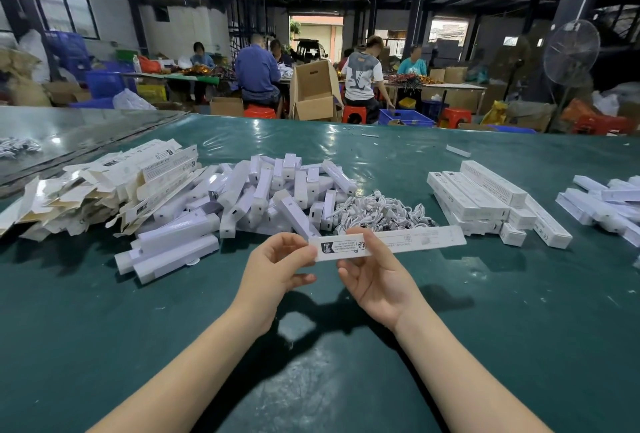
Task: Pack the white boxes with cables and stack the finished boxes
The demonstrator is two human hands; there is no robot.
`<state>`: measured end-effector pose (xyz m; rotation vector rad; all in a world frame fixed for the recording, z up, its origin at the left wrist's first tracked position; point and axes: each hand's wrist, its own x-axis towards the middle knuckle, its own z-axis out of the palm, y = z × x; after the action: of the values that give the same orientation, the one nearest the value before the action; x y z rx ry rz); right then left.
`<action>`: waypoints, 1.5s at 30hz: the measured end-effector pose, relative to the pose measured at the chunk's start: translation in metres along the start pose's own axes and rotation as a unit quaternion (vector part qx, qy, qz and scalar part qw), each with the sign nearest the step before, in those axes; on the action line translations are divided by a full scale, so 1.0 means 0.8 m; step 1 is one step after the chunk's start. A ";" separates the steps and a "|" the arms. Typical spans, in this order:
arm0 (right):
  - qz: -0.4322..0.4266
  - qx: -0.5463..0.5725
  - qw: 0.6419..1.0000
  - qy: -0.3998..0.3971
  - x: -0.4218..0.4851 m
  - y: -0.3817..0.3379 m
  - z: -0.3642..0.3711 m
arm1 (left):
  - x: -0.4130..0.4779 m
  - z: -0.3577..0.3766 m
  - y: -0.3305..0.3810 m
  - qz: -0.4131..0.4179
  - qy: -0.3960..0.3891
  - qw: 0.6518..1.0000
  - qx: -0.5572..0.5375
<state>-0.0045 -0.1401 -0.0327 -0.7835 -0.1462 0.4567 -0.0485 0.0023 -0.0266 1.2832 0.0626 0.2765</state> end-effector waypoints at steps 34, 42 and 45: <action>-0.165 -0.097 0.982 0.009 0.002 -0.003 -0.005 | -0.022 0.023 -0.001 -0.144 -0.136 0.963 -0.185; -0.366 -0.628 0.670 0.150 0.002 -0.012 -0.015 | -0.006 -0.010 -0.004 0.215 -0.021 0.802 0.556; -0.278 -0.742 0.598 0.119 0.000 -0.021 -0.024 | 0.020 -0.054 0.015 0.206 0.121 0.772 0.589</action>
<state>0.0068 -0.1632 -0.0342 -2.3545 -0.5358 -0.5625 -0.0438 0.0497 -0.0257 2.5247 0.1947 0.8733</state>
